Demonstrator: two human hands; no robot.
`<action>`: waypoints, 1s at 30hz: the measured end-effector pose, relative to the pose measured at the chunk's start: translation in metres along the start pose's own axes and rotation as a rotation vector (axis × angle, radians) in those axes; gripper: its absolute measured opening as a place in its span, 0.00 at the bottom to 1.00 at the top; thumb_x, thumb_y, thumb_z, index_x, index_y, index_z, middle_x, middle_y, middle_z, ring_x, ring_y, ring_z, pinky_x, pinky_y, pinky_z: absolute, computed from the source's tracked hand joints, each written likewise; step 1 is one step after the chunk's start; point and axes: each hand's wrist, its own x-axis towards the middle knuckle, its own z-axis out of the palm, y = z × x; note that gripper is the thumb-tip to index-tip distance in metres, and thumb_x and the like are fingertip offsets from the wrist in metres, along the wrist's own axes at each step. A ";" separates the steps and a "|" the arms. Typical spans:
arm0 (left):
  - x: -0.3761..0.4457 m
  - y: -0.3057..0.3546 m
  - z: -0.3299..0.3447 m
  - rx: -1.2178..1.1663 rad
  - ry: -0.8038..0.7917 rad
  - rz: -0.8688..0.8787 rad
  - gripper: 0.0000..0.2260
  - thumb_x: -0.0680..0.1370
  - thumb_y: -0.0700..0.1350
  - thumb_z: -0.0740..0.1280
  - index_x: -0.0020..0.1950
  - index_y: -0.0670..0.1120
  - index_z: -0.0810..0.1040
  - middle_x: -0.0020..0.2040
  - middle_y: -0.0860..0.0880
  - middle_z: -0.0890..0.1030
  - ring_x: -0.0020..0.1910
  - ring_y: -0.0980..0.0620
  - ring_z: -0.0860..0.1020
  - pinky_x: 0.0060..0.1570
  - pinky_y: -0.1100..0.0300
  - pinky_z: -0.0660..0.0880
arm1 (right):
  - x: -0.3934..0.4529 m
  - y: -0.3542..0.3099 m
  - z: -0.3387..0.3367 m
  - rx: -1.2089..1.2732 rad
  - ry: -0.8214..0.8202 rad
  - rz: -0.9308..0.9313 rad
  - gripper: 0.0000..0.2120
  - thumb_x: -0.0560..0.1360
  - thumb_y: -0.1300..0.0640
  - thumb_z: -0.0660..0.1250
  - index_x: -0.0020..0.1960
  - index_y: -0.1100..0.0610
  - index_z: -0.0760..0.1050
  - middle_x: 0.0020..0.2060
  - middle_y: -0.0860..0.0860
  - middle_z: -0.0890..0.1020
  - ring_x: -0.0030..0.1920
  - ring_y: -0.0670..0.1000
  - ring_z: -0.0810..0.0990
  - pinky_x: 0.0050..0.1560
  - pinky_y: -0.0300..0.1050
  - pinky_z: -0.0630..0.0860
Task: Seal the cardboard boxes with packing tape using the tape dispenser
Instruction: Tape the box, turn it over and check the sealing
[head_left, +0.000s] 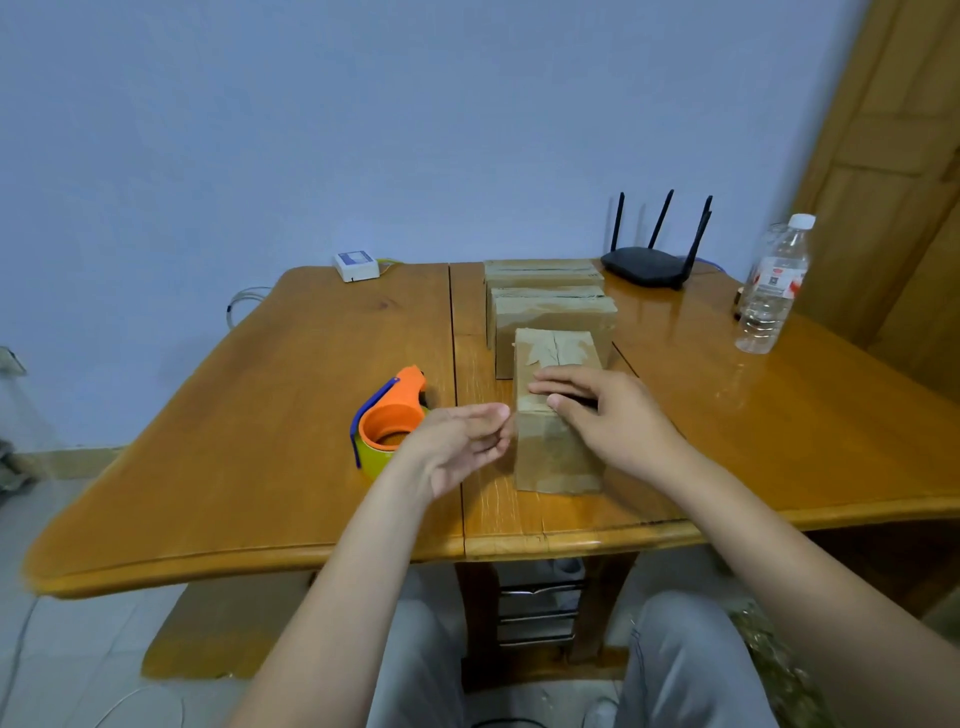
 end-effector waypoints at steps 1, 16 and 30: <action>0.000 -0.003 0.001 -0.025 0.005 0.020 0.13 0.75 0.34 0.71 0.60 0.36 0.80 0.44 0.43 0.85 0.43 0.50 0.83 0.52 0.56 0.81 | 0.000 0.000 0.000 -0.002 -0.002 0.002 0.16 0.81 0.58 0.67 0.67 0.48 0.78 0.56 0.37 0.84 0.62 0.34 0.76 0.66 0.32 0.67; 0.000 -0.038 0.018 -0.159 0.123 0.182 0.13 0.75 0.37 0.72 0.59 0.43 0.79 0.52 0.41 0.85 0.54 0.45 0.82 0.57 0.53 0.79 | -0.001 0.006 0.001 -0.007 0.003 -0.022 0.14 0.82 0.55 0.65 0.67 0.49 0.78 0.57 0.38 0.83 0.54 0.22 0.72 0.56 0.17 0.63; -0.013 0.000 0.026 0.983 0.112 0.976 0.10 0.75 0.50 0.73 0.55 0.52 0.86 0.54 0.58 0.85 0.59 0.61 0.77 0.62 0.58 0.75 | -0.009 0.012 -0.015 -0.038 0.067 -0.012 0.13 0.79 0.52 0.70 0.62 0.50 0.82 0.60 0.43 0.83 0.63 0.36 0.75 0.68 0.33 0.65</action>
